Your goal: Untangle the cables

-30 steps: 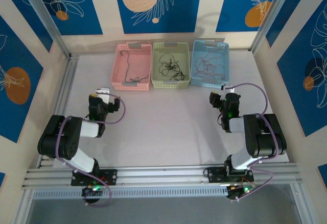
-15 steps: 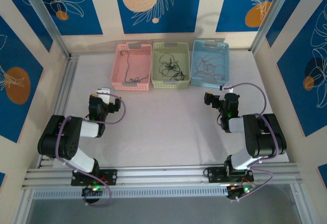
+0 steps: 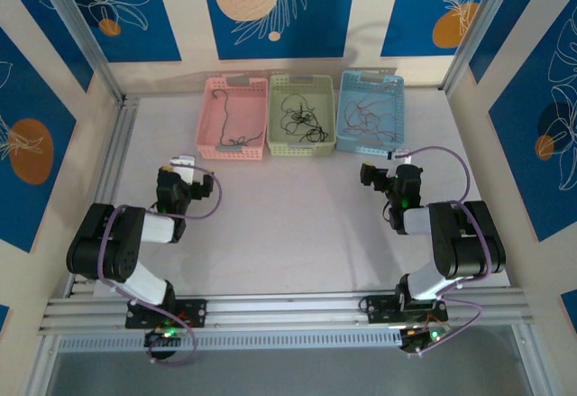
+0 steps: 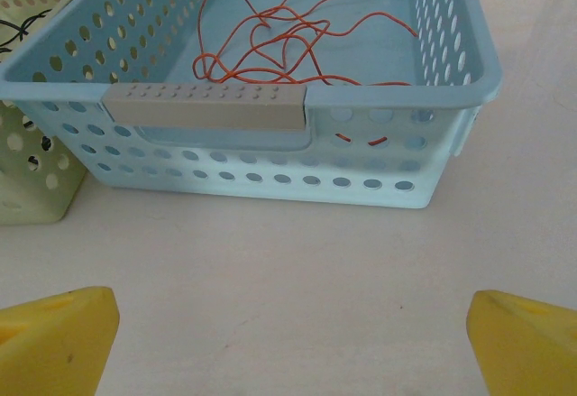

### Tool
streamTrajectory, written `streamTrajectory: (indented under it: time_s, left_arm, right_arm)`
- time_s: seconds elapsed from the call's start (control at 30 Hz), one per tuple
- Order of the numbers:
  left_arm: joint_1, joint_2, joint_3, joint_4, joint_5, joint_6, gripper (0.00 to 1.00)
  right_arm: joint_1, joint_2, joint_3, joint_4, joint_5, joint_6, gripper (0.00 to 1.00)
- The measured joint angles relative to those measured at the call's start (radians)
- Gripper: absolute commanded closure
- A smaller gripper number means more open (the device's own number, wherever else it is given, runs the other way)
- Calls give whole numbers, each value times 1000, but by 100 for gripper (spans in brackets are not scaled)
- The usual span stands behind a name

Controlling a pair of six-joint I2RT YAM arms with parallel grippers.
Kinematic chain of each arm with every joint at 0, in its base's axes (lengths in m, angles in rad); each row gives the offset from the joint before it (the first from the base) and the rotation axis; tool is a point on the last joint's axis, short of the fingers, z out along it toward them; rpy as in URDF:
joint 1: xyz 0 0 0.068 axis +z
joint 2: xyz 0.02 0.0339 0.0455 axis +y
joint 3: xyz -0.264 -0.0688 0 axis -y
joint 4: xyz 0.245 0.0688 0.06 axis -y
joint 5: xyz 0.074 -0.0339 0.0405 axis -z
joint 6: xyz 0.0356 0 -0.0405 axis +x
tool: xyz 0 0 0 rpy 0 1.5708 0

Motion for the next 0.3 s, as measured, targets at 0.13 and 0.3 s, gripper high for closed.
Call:
streamTrajectory:
  time_s: [0.13,0.3]
  left_arm:
    - [0,0,0,0,0,0,0]
    - [0,0,0,0,0,0,0]
  right_arm:
    - [-4,0,2,-7,-11,0,1]
    - [-21,0,15,-19,-87,-16,1]
